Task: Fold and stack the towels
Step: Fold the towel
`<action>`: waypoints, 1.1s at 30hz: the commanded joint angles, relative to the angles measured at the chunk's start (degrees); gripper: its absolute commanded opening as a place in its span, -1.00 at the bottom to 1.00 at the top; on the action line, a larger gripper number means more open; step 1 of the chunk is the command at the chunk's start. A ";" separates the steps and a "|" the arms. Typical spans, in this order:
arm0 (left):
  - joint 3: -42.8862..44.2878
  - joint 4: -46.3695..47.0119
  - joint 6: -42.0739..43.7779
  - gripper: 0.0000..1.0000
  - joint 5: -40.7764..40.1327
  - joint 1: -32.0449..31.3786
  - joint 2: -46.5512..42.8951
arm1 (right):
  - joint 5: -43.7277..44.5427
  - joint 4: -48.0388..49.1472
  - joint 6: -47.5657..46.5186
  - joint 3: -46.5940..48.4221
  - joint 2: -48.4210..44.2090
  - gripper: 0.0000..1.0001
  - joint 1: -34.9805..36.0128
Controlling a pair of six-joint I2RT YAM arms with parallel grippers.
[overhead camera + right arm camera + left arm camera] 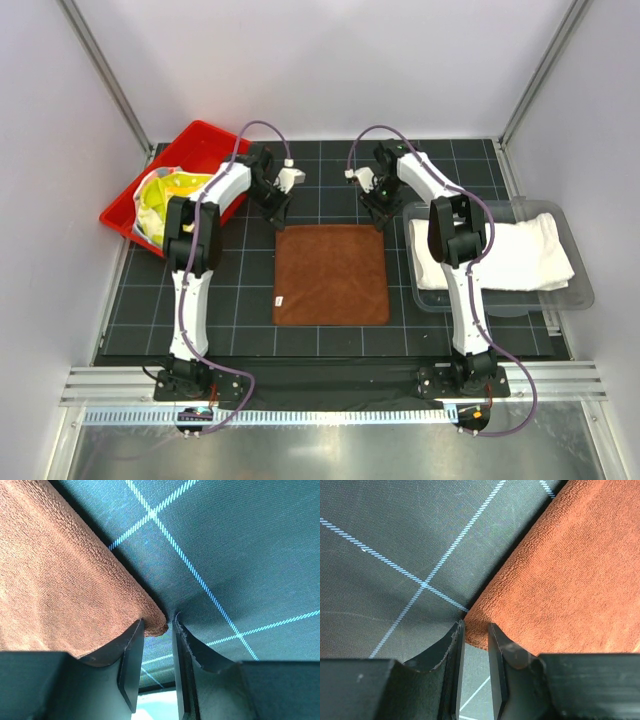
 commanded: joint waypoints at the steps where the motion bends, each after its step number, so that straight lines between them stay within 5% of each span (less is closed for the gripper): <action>1: 0.17 0.51 0.28 -0.42 -0.44 0.07 0.46 | 0.63 -0.39 -0.61 1.81 -0.23 -0.29 0.08; 5: -0.80 1.31 0.02 -0.46 -1.31 -0.02 -0.15 | 0.72 0.23 -0.70 1.54 -0.23 -0.36 0.08; 8: -0.45 1.22 0.02 -0.71 -1.93 -0.02 0.02 | -0.42 0.67 -0.79 1.46 -0.23 -0.48 0.08; 10: 0.07 1.22 -0.25 -1.00 -2.54 -0.02 -0.07 | -1.74 0.41 -1.14 1.45 -0.23 -0.67 0.08; 12: 0.34 1.13 -0.60 -1.00 -3.68 -0.02 -0.15 | -2.36 0.40 -1.49 1.45 -0.49 -0.97 0.08; 33: 1.13 7.63 -4.29 -1.00 -13.35 0.06 -7.09 | 0.98 25.10 4.13 -12.08 -13.50 -0.98 -1.33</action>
